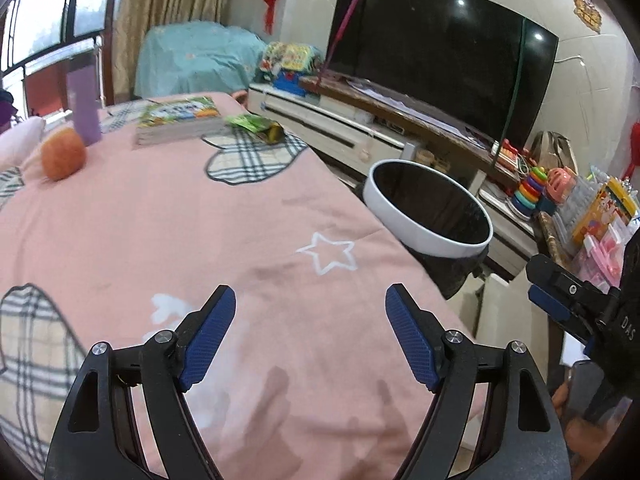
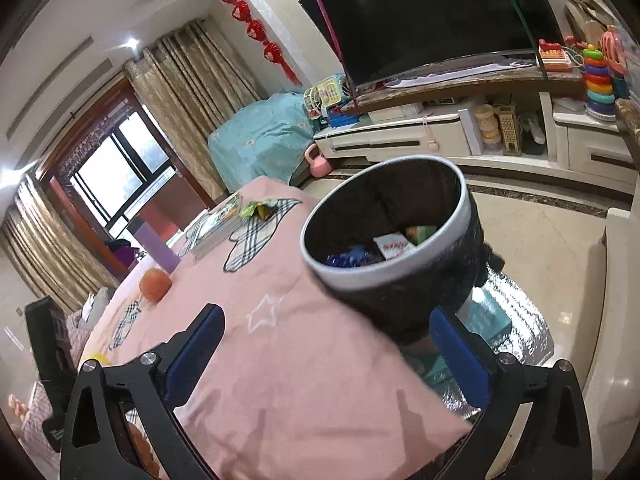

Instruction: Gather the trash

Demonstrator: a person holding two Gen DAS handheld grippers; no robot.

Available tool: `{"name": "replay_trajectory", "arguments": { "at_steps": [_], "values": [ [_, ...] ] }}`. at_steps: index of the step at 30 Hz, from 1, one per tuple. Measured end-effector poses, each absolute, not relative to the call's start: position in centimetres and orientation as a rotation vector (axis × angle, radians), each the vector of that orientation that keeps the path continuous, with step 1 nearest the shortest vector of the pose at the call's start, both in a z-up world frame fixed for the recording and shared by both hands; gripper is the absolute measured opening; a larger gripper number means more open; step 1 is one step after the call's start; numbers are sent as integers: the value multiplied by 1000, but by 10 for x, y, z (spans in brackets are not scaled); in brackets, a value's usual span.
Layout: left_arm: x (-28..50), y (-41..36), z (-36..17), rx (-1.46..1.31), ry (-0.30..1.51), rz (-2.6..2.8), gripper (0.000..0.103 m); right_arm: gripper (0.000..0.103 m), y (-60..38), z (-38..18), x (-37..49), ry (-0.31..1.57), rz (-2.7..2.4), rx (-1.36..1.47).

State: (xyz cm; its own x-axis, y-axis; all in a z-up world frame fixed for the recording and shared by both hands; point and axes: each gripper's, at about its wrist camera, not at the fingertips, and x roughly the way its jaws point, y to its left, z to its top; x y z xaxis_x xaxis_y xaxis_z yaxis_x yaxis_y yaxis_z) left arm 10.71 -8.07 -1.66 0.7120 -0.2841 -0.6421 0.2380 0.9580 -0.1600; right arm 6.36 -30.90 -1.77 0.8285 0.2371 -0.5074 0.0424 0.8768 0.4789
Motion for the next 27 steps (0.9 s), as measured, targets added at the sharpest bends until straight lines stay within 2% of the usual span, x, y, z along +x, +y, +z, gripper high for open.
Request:
{"name": "replay_trajectory", "arguments": {
  "at_steps": [10, 16, 21, 27],
  "values": [
    [72, -56, 0, -83, 618, -255, 83, 103, -287, 6, 39, 531, 104, 427],
    [46, -44, 20, -95, 463, -204, 102, 103, -272, 32, 12, 395, 49, 304],
    [33, -40, 18, -57, 404, -126, 103, 103, -248, 38, -10, 262, -70, 135],
    [26, -31, 6, -54, 412, -86, 103, 103, -227, 24, -10, 242, -89, 56]
  ]
}}
